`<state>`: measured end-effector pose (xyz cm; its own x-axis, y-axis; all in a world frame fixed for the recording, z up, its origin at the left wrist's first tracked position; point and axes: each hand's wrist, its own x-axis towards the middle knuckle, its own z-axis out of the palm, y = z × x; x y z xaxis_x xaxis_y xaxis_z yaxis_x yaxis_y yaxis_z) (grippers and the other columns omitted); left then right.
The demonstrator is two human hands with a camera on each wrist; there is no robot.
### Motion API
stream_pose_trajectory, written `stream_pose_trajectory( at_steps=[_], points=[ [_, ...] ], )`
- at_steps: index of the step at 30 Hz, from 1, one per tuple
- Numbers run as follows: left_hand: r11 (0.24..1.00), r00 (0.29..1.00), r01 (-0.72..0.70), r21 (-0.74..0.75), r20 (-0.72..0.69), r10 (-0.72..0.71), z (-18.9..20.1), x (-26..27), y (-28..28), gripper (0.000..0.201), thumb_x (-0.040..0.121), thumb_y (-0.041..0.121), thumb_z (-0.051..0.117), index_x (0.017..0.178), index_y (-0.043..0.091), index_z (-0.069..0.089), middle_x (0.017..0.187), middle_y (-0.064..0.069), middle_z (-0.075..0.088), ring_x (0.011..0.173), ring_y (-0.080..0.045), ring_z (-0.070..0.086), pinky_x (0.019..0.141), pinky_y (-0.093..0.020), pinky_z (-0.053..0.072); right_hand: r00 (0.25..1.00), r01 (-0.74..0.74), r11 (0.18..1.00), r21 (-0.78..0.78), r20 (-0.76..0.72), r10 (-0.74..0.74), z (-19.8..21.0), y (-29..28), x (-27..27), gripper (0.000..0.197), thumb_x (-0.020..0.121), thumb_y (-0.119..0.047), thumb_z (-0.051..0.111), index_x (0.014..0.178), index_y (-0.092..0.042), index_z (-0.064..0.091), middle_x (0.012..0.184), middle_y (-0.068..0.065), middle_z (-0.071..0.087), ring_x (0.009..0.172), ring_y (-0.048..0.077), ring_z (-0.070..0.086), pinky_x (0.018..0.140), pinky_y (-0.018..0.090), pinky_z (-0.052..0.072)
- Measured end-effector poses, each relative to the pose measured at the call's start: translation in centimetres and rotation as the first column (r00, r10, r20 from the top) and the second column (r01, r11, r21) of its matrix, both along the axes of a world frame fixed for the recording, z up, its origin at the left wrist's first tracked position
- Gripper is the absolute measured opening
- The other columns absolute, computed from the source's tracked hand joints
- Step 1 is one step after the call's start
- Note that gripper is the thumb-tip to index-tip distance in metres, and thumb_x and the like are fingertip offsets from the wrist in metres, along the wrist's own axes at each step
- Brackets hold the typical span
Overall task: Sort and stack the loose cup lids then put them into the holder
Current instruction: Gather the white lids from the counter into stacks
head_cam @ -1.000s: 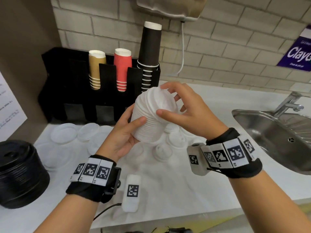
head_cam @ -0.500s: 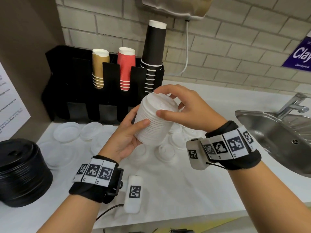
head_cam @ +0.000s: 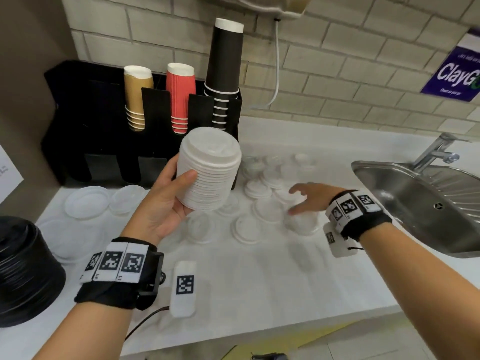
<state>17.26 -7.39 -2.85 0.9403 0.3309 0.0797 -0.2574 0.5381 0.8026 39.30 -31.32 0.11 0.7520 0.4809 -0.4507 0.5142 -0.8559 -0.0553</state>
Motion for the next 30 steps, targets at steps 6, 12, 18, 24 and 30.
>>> stream_pose_trajectory(
  at_steps=[6, 12, 18, 24, 30],
  points=[
    [0.998, 1.000, -0.027, 0.051, -0.011, 0.028, -0.1, -0.5, 0.9, 0.104, 0.041, 0.048, 0.097, 0.135, 0.032, 0.054, 0.133, 0.002, 0.063, 0.119, -0.019, 0.063, 0.078, -0.035, 0.059, 0.997, 0.027, 0.996, -0.081, 0.072, -0.021, -5.0, -1.8, 1.4, 0.083, 0.065, -0.044, 0.083, 0.135, -0.034, 0.040, 0.123, 0.006, 0.041, 0.115, 0.032, 0.050, 0.096, 0.047, 0.046],
    [0.998, 1.000, -0.023, 0.057, -0.009, 0.024, 0.1, -0.5, 1.0, 0.103, 0.044, 0.048, 0.096, 0.136, 0.032, 0.053, 0.137, 0.000, 0.060, 0.122, -0.020, 0.061, 0.082, -0.037, 0.060, 0.986, 0.119, 0.949, 0.290, 0.075, -0.147, -0.7, -2.6, 3.3, 0.069, 0.077, -0.032, 0.076, 0.135, -0.026, 0.040, 0.127, 0.013, 0.046, 0.113, 0.032, 0.050, 0.088, 0.034, 0.040],
    [0.998, 1.000, -0.015, 0.056, 0.010, 0.015, 0.7, -0.3, 0.7, 0.102, 0.043, 0.047, 0.096, 0.135, 0.032, 0.054, 0.136, 0.001, 0.061, 0.121, -0.019, 0.062, 0.078, -0.032, 0.059, 0.999, 0.017, 0.992, 0.126, 0.030, -0.021, 1.1, -2.5, 0.6, 0.069, 0.076, -0.029, 0.075, 0.135, -0.027, 0.038, 0.124, 0.009, 0.051, 0.106, 0.026, 0.051, 0.084, 0.030, 0.039],
    [0.998, 1.000, -0.018, 0.062, 0.011, 0.017, 1.1, -0.3, 0.1, 0.104, 0.040, 0.048, 0.097, 0.134, 0.031, 0.054, 0.134, 0.001, 0.063, 0.120, -0.019, 0.062, 0.080, -0.032, 0.059, 0.970, -0.133, 0.988, 0.079, -0.192, 0.146, -1.6, -1.6, -3.1, 0.072, 0.075, -0.030, 0.076, 0.135, -0.038, 0.037, 0.125, -0.001, 0.050, 0.108, 0.020, 0.051, 0.092, 0.031, 0.044],
    [0.997, 1.000, -0.012, 0.072, 0.005, 0.011, 1.3, -0.4, -0.4, 0.102, 0.040, 0.049, 0.096, 0.132, 0.033, 0.056, 0.135, 0.000, 0.062, 0.120, -0.020, 0.062, 0.079, -0.034, 0.060, 0.960, -0.132, 0.961, 0.242, -0.209, 0.184, -0.5, -1.6, -2.7, 0.058, 0.079, -0.022, 0.068, 0.127, -0.043, 0.043, 0.121, -0.008, 0.049, 0.093, 0.004, 0.052, 0.078, 0.023, 0.042]
  ],
)
